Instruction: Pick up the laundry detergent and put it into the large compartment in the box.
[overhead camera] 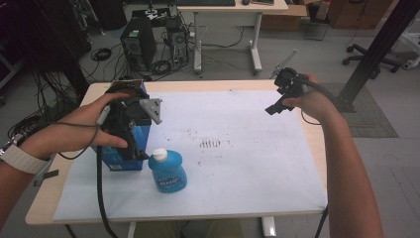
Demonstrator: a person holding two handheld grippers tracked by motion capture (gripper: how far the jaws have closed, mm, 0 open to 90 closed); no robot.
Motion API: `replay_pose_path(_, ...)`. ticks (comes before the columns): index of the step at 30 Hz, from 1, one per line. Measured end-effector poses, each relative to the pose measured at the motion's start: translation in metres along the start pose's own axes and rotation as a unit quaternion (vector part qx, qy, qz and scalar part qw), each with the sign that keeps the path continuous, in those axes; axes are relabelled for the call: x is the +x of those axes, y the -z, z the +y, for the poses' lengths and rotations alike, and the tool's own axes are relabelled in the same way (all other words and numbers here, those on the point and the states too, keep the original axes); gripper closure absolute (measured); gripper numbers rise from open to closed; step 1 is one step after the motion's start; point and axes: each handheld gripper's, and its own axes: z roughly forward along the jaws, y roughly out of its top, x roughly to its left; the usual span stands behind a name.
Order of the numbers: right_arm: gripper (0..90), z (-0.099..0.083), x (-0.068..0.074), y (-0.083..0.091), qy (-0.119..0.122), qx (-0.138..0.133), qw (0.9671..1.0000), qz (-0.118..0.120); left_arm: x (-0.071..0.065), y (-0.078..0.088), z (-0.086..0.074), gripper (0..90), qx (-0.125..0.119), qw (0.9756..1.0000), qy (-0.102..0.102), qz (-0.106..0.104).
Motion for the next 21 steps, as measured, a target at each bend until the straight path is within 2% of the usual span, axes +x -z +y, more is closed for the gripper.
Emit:
replay_pose_path(6,7.7,0.0,0.0,0.0,0.001,-0.002,1.0,0.0,0.0,-0.005,0.006,6.2,0.008,1.0,-0.002,-0.002)
replay_pose_path(21,7.7,0.001,0.0,-0.001,0.001,-0.002,1.0,-0.001,-0.003,-0.022,0.015,6.3,0.024,0.9995,0.02,-0.002)
